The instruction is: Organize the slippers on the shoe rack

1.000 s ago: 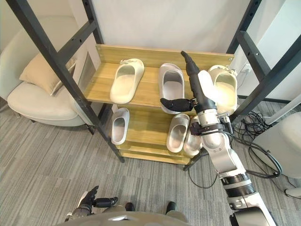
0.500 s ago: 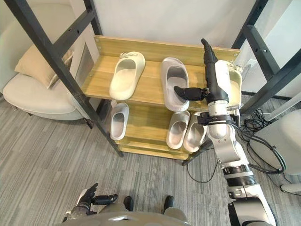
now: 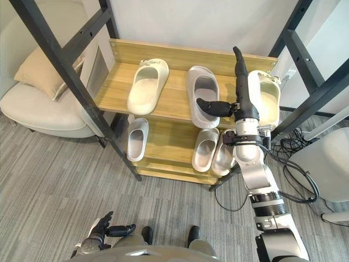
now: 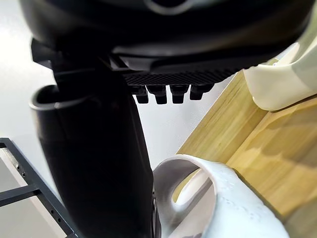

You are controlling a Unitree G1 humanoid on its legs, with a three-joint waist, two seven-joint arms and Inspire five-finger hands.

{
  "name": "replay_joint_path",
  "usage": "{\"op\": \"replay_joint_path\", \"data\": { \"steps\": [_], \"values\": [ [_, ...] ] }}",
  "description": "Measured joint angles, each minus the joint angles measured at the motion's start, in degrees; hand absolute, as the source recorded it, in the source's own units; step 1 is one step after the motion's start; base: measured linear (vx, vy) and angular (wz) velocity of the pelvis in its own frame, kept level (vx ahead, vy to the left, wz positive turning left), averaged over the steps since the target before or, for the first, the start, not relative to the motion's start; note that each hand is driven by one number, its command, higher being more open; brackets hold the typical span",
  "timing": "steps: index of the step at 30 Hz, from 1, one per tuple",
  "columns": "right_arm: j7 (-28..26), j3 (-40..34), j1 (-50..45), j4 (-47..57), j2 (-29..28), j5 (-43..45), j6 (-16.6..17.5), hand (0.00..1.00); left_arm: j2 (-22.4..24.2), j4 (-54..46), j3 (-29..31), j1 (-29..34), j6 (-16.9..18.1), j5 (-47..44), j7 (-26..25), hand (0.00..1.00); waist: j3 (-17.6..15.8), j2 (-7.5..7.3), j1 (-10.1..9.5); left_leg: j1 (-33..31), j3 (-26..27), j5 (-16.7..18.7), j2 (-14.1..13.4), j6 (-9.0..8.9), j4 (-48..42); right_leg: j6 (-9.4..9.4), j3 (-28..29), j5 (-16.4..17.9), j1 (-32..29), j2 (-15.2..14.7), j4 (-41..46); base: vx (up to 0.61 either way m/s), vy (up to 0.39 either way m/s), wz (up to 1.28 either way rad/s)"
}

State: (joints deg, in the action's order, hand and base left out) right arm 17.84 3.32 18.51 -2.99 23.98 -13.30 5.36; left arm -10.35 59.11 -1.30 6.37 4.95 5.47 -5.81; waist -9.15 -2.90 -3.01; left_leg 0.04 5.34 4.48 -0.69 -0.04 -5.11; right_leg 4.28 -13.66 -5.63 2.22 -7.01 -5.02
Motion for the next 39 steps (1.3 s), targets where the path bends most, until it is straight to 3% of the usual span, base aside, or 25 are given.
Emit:
{"op": "replay_joint_path", "data": {
  "steps": [13, 14, 23, 31, 35, 39],
  "values": [
    [-1.11, 2.98, 9.21, -8.64, 0.63, 1.8, 0.0, 1.0, -0.6, -0.78, 0.02, -0.21, 0.72, -0.61, 0.05, 1.0, -1.79, -0.85, -0.37, -0.41, -0.18, -0.34, 0.21, 0.34, 0.62, 0.01, -0.23, 0.0, -0.64, -0.13, 0.03, 0.0, 0.0, 0.0],
    [-1.17, 3.08, 9.74, -9.09, 0.63, 2.08, 0.02, 0.0, -0.61, -0.88, 0.02, -0.21, 0.72, -0.62, 0.06, 1.0, -1.81, -0.9, -0.44, -0.49, -0.18, -0.41, 0.24, 0.38, 0.71, 0.01, -0.24, -0.01, -0.76, -0.15, 0.07, 0.0, 0.0, 0.0],
    [-2.97, 8.15, 18.62, -17.63, 1.26, 4.59, 0.26, 0.0, -1.11, -1.71, 0.05, -0.53, 1.01, -1.52, 0.06, 1.0, -2.72, -1.99, -2.03, -0.88, -0.3, -1.19, 0.34, 0.36, 1.69, -0.03, -0.33, -0.22, -1.45, -0.21, 0.14, 0.0, 0.0, 0.0],
    [-4.22, 9.26, 19.99, -17.98, 1.28, 6.74, 0.44, 0.0, -1.11, -2.09, 0.04, -0.66, 1.18, -1.5, 0.13, 1.0, -3.11, -2.13, -2.66, -0.68, -0.31, -1.38, 0.39, 0.36, 2.19, -0.02, -0.42, -0.25, -1.49, -0.25, 0.15, 0.0, 0.0, 0.0],
    [-5.11, 9.25, 19.64, -16.29, 1.42, 6.74, 0.31, 0.0, -1.12, -2.1, 0.06, -0.64, 1.08, -1.49, 0.11, 1.0, -3.11, -2.14, -2.2, -0.5, -0.26, -1.38, 0.37, 0.36, 2.22, 0.03, -0.41, -0.29, -1.26, -0.31, 0.18, 0.0, 0.0, 0.0],
    [-5.71, 9.24, 17.5, -5.65, 3.82, 6.66, 0.21, 0.0, -1.14, -2.66, 0.07, -0.63, 0.52, -1.44, 0.13, 1.0, -3.12, -2.13, -1.53, 0.0, 0.14, -1.32, 0.3, 0.34, 2.27, 0.1, -0.15, -0.33, -1.07, -0.34, 0.19, -0.01, 0.001, -0.05]
  ]
}}
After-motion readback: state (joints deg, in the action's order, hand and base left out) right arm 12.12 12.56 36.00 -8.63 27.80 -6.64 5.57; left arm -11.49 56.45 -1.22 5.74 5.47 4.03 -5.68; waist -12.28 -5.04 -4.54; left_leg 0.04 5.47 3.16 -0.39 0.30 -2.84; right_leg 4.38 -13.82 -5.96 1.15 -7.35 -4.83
